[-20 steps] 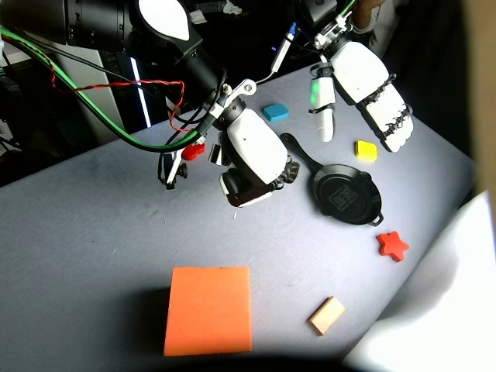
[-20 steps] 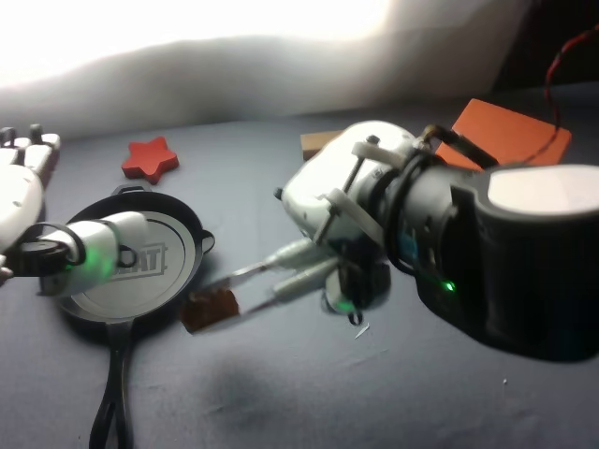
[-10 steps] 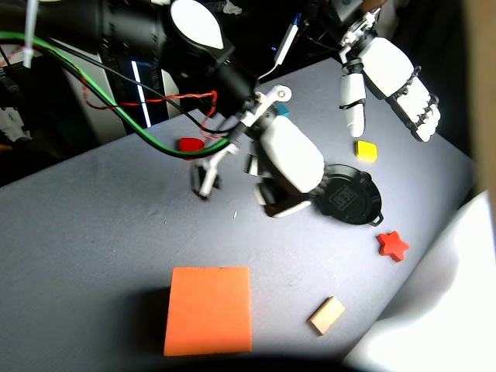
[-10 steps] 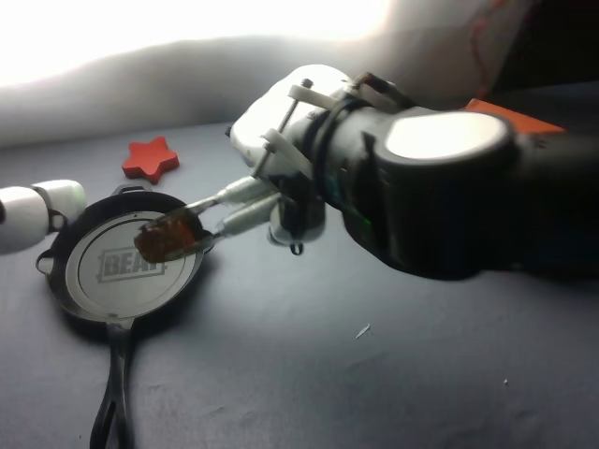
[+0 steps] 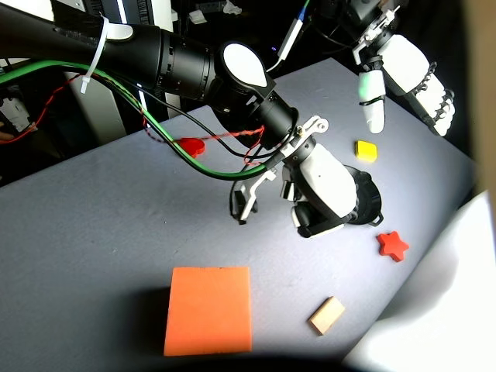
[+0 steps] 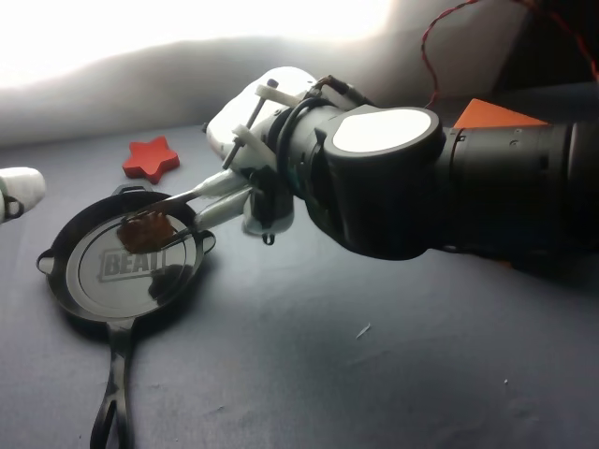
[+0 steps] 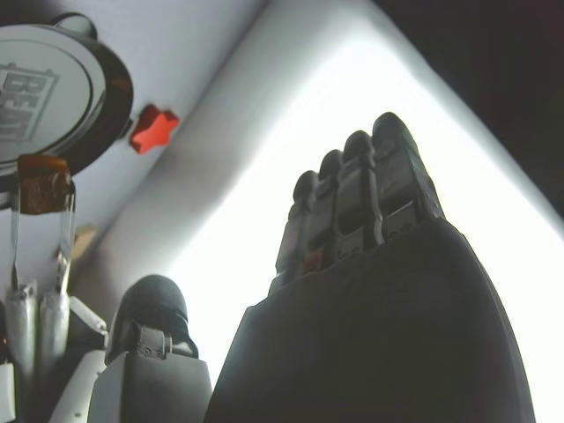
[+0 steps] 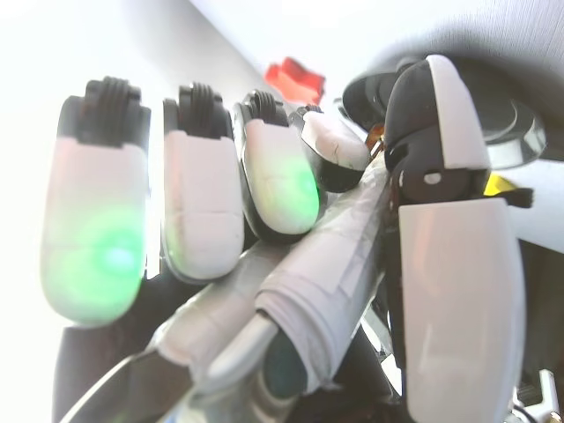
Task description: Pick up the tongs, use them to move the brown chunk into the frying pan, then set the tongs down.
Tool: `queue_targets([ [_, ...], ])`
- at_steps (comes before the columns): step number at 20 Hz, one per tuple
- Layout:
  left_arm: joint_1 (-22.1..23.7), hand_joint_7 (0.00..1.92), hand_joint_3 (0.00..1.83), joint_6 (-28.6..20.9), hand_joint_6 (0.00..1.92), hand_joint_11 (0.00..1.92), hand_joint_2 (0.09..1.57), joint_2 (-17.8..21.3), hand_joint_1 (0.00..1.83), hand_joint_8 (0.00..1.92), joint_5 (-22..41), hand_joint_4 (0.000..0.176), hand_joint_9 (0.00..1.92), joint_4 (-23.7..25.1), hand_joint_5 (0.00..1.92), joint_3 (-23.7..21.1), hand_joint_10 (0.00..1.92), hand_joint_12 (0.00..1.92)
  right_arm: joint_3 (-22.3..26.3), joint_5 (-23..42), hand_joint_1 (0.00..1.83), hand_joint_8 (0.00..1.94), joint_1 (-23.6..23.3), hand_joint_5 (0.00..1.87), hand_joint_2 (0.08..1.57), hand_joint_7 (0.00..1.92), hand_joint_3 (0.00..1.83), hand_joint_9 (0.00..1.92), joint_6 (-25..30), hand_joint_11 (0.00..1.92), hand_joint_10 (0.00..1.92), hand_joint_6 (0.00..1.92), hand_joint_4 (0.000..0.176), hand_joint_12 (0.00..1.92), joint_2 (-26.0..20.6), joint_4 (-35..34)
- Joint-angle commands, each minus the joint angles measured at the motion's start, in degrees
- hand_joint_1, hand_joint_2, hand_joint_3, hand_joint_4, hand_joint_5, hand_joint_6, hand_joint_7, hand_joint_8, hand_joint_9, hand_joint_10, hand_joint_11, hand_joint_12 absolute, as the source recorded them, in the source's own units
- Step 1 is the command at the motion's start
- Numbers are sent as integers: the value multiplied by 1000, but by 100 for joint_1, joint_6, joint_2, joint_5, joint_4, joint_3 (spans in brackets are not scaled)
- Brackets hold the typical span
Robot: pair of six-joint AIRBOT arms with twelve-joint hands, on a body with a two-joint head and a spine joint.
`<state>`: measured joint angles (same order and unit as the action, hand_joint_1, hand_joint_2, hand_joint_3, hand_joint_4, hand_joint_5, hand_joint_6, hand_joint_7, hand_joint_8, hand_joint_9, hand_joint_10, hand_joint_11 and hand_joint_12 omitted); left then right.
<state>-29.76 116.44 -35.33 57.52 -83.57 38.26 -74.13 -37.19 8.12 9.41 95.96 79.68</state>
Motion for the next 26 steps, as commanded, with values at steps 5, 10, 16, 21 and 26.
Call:
queue_targets([
  [5,-37,0,0,-17,0,9,1156,102,0,0,334,0,0,370,0,5,0,25,33,-53,799,1941,40,1293,1442,1499,8,1598,28,1585,1921,1913,176,1921,24,373],
  [10,-30,0,0,-5,0,0,1153,102,0,0,365,0,0,371,0,-41,0,32,84,-62,654,1615,93,988,1436,1288,1,1330,-43,1238,1851,1662,0,1921,3,373],
  [16,-23,1,1,8,0,0,1160,102,0,0,411,0,0,372,0,-48,0,31,242,-132,565,1208,92,778,1397,1012,0,960,-169,877,1599,1151,0,1921,-78,373],
  [21,-1,1,0,50,0,11,1155,99,0,0,412,0,0,373,0,-62,0,21,666,-287,595,1126,-123,753,1359,926,1,846,-210,756,1508,1021,0,1913,-436,368],
  [26,194,1,0,258,0,3,1152,1,0,0,411,0,0,374,0,-123,0,24,1895,-358,587,1106,-259,753,1354,914,2,828,-365,742,1504,987,0,1876,-1654,53],
])
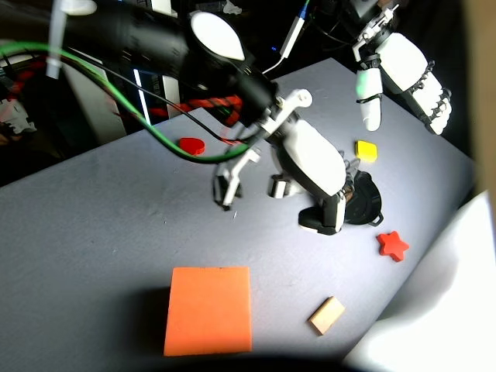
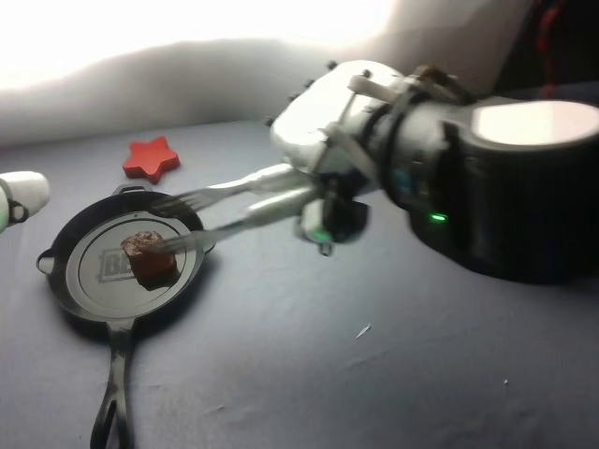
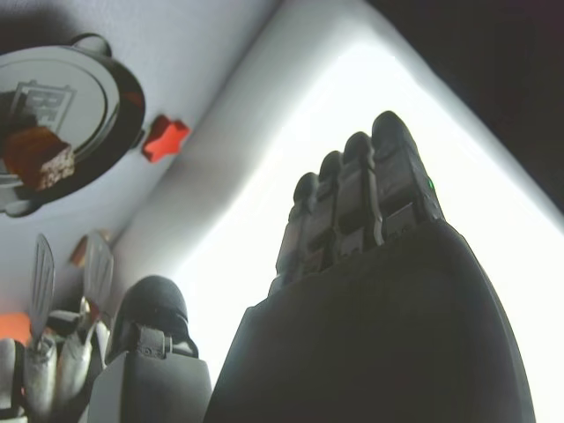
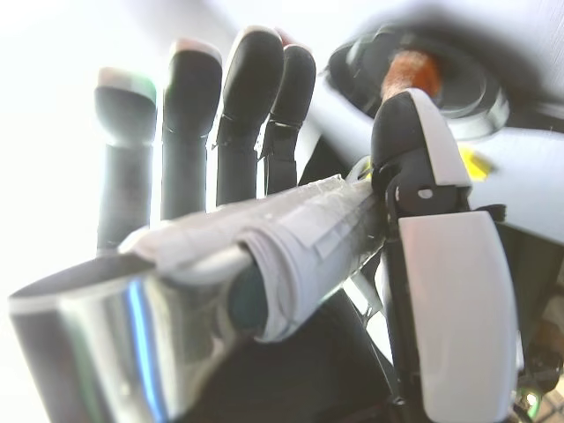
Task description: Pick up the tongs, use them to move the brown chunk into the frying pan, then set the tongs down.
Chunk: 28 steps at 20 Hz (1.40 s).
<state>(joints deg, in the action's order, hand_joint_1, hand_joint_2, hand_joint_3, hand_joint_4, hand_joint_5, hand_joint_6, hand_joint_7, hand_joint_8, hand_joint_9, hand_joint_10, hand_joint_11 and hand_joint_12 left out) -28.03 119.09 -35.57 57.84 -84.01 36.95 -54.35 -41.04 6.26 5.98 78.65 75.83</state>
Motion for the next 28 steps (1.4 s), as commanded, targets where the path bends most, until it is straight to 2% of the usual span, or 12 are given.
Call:
queue_targets([
  [1,89,1,0,47,0,3,1152,-23,0,0,378,0,0,418,0,-4,0,24,119,-42,587,1106,-27,753,1354,914,2,828,-48,742,1504,987,0,1876,-115,438],
  [4,278,21,2,188,0,7,1162,-191,0,3,378,0,3,418,2,-55,0,43,522,-97,642,1164,167,785,1338,914,0,838,-64,772,1548,1015,0,1869,-590,438],
  [5,335,19,1,245,0,1,1164,-237,0,1,378,0,1,418,0,-79,0,58,588,-97,923,1179,234,730,1286,923,0,850,-64,783,1555,1336,0,1871,-686,438],
  [8,470,21,0,383,0,0,1159,-419,0,1,379,0,2,417,0,-180,1,30,607,-91,715,1162,609,728,1321,923,17,844,102,761,1532,1181,0,1866,-727,706],
  [9,486,13,0,390,0,1,1159,-493,0,0,418,0,0,417,0,-231,0,31,607,-90,922,1146,780,705,1288,934,11,851,214,766,1517,1390,0,1858,-700,974],
  [10,491,16,1,396,0,1,1164,-544,0,1,465,0,2,417,0,-273,1,34,607,-88,715,1146,872,738,1322,924,17,836,306,756,1521,1161,0,1863,-685,1133],
  [11,501,18,1,410,0,2,1165,-597,0,3,506,0,5,418,0,-320,2,36,606,-66,922,1145,966,701,1291,927,12,838,387,759,1519,1393,0,1861,-674,1288],
  [13,508,10,2,434,0,0,1169,-709,0,0,525,0,0,420,0,-428,0,43,605,-39,606,1141,1210,758,1354,926,17,834,570,736,1508,1053,0,1868,-628,1622],
  [19,403,27,1,460,3,0,1171,-957,0,10,558,0,5,511,7,-705,2,18,563,-95,559,1024,1711,595,1337,757,4,707,923,663,1563,902,0,1920,-425,2523],
  [25,268,31,2,338,4,0,1175,-1025,0,6,712,0,11,659,13,-815,2,27,740,-145,249,113,1839,156,1259,443,0,282,928,15,718,445,0,1562,-626,2508],
  [27,268,23,0,332,1,0,1172,-1024,0,2,744,0,6,659,6,-836,0,26,870,-141,252,55,1855,154,1231,411,0,258,927,2,599,377,0,1467,-766,2439],
  [28,275,20,0,331,0,0,1167,-1024,0,0,746,0,2,659,0,-849,2,7,926,-138,196,1,1872,117,1134,257,0,151,924,0,276,177,0,989,-822,2433],
])
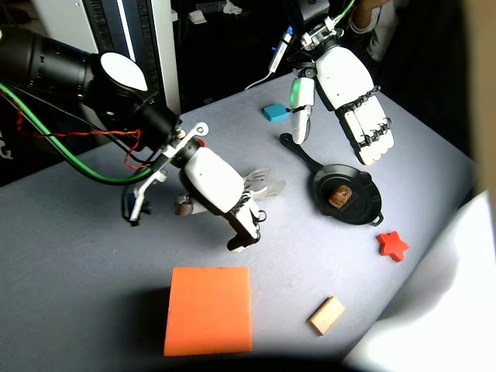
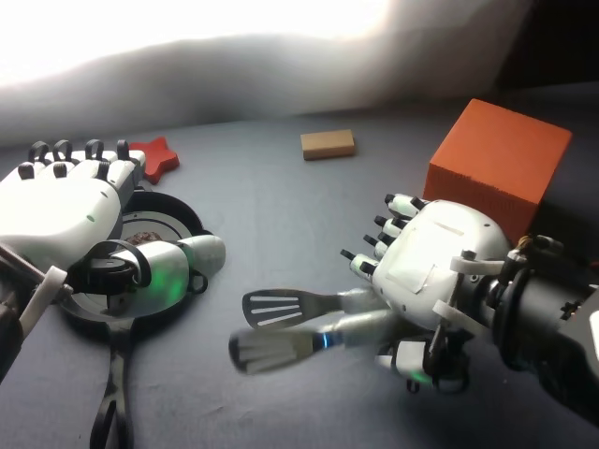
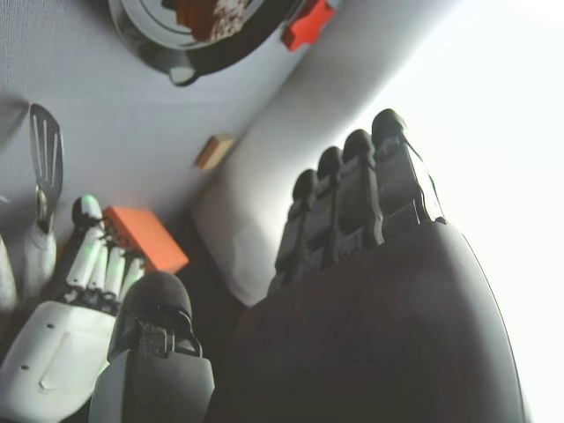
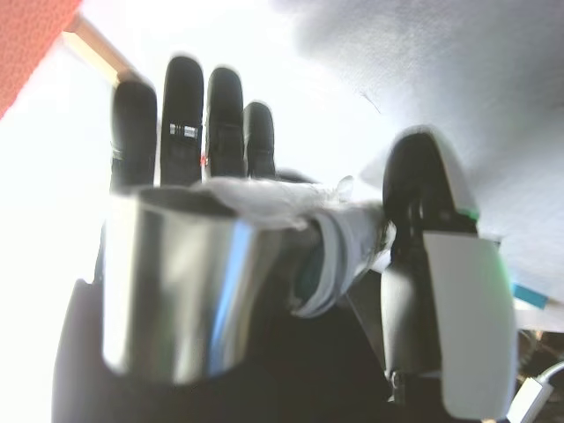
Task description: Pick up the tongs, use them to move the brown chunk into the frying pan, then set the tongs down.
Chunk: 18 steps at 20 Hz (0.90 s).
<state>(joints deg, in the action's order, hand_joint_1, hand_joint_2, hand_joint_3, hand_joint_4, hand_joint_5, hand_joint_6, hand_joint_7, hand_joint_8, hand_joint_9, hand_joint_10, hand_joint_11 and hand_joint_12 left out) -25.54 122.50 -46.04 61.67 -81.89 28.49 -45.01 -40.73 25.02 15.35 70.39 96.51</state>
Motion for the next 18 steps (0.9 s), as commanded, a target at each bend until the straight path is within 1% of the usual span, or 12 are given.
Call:
queue_targets([
  [1,28,27,0,-7,2,5,1164,23,0,3,363,0,8,447,5,-23,5,5,44,-169,164,0,11,48,1107,158,0,77,-27,0,179,100,0,654,-48,359],
  [2,32,27,0,3,2,5,1164,23,0,3,367,0,8,447,5,-48,5,5,101,-177,164,0,12,48,1107,158,0,77,-72,0,179,100,0,654,-105,315],
  [4,32,17,0,28,0,2,1167,22,0,0,373,0,3,447,0,-87,1,5,217,-185,125,4,-74,0,1064,59,0,10,-221,0,83,1,0,222,-237,-67],
  [6,28,23,1,71,0,3,1170,23,0,3,372,0,9,449,1,-99,3,6,331,-204,107,5,-217,0,1050,33,0,3,-397,0,42,0,0,96,-386,-499],
  [10,123,34,0,43,6,12,1164,20,0,4,373,0,14,461,21,-99,3,14,629,-310,124,16,-520,69,1036,125,0,93,-494,0,56,21,0,443,-754,-875],
  [11,176,34,0,4,6,12,1164,20,0,4,373,0,14,460,21,-95,3,14,688,-354,124,16,-635,69,1036,125,0,93,-604,0,56,21,0,443,-857,-1116],
  [12,302,89,0,65,2,0,1182,20,0,16,346,0,79,461,99,-141,0,224,824,-382,91,25,-993,135,1044,216,0,174,-900,0,81,36,0,773,-1187,-1662],
  [14,336,89,0,84,2,0,1182,13,0,16,307,0,79,461,99,-216,0,224,908,-366,91,25,-1161,135,1044,216,0,174,-1012,0,81,36,0,773,-1433,-1920],
  [15,359,234,2,103,14,0,1214,-15,0,2,324,0,191,461,229,-291,11,453,986,-279,97,72,-1263,277,1081,373,12,318,-1050,0,146,91,0,1087,-1666,-2021],
  [16,365,491,0,143,50,0,1237,-49,38,38,337,0,412,461,432,-325,77,1009,1032,-218,126,188,-1300,541,1164,673,10,502,-1051,78,540,283,0,1513,-1802,-2058],
  [17,364,677,0,176,48,13,1272,-106,15,49,340,0,557,463,578,-367,224,1415,1104,-167,174,455,-1323,745,1206,880,5,606,-1060,263,1016,532,0,1690,-1980,-2078],
  [18,341,760,0,177,49,46,1286,-167,33,112,340,0,435,476,657,-393,781,1551,1190,-169,225,736,-1351,867,1216,932,2,679,-1118,400,1182,626,0,1713,-2129,-2094],
])
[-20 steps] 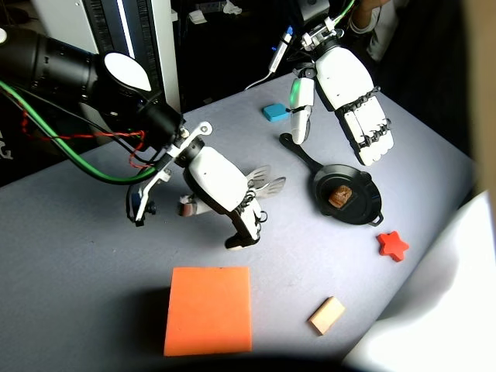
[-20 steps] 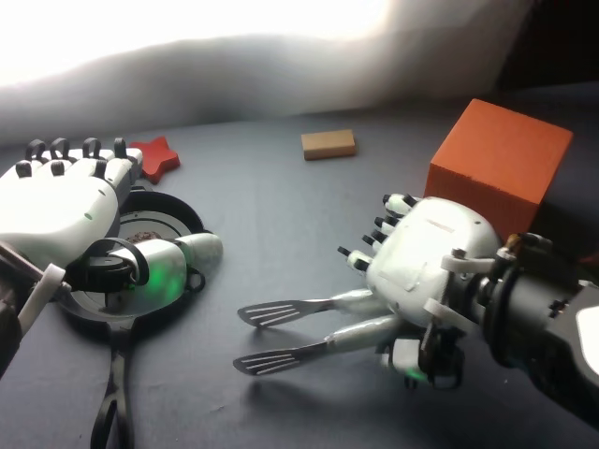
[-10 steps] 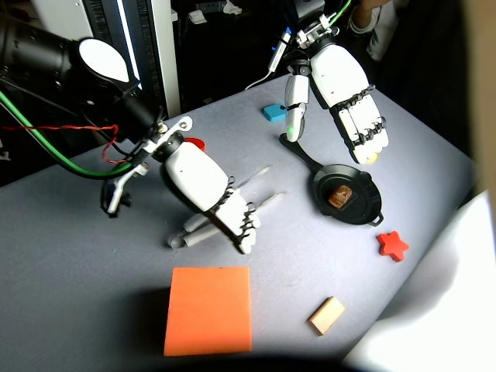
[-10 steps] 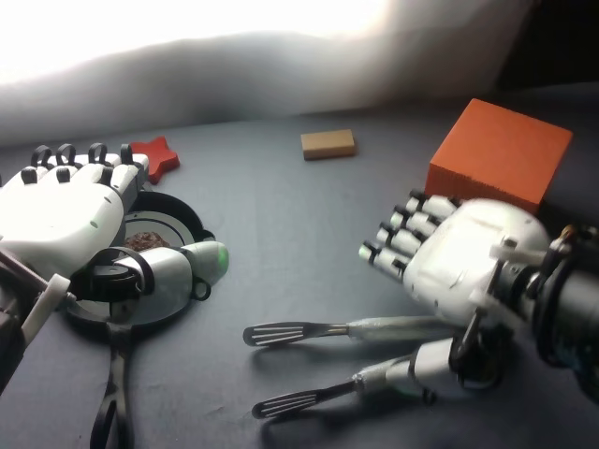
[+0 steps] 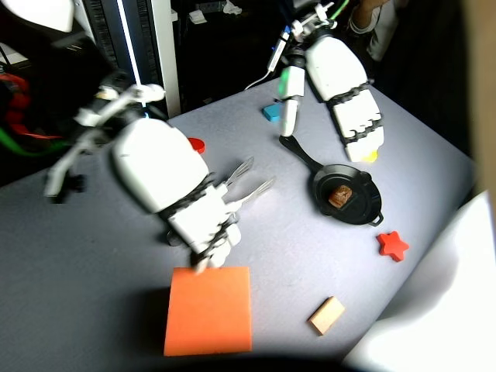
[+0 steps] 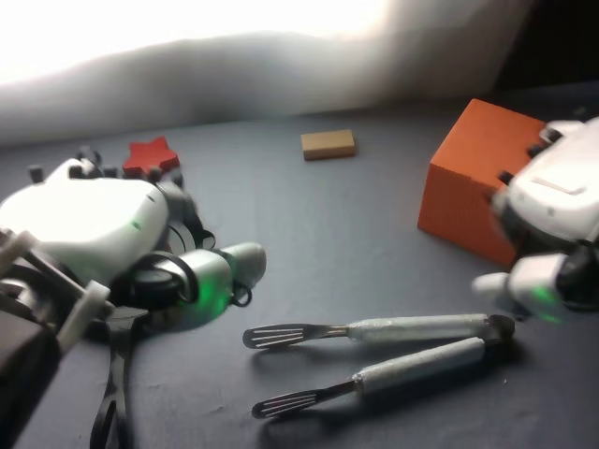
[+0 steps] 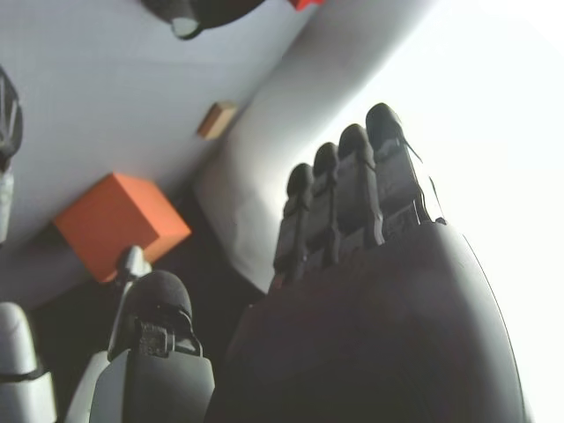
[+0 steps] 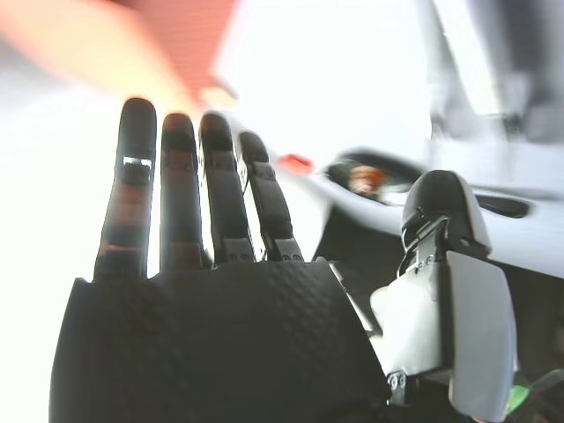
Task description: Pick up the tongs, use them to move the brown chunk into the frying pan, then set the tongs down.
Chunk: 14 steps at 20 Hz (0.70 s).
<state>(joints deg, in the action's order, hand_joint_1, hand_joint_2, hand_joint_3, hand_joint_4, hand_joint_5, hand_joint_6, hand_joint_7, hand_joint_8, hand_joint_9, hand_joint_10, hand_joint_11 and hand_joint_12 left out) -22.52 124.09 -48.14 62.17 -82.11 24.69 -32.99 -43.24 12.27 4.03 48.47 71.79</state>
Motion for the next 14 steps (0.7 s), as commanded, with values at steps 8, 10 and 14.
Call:
queue_targets([
  [8,107,837,6,17,1685,650,1405,-289,216,1735,290,0,756,584,758,16,1878,1921,530,1367,321,1577,-826,1078,1387,1223,13,1113,-152,931,1919,1501,0,1921,-1055,370],
  [10,97,976,9,17,1666,778,1442,-285,336,1666,290,0,894,599,857,22,1841,1921,503,1712,582,1692,-848,1100,1430,1238,20,1179,-220,1080,1921,1675,0,1921,-1148,370],
  [14,66,1022,4,15,1809,893,1483,-279,462,1802,290,0,982,602,911,28,1920,1921,339,2191,830,1904,-848,1207,1420,1275,7,1299,-378,1286,1921,1907,156,1921,-1196,370],
])
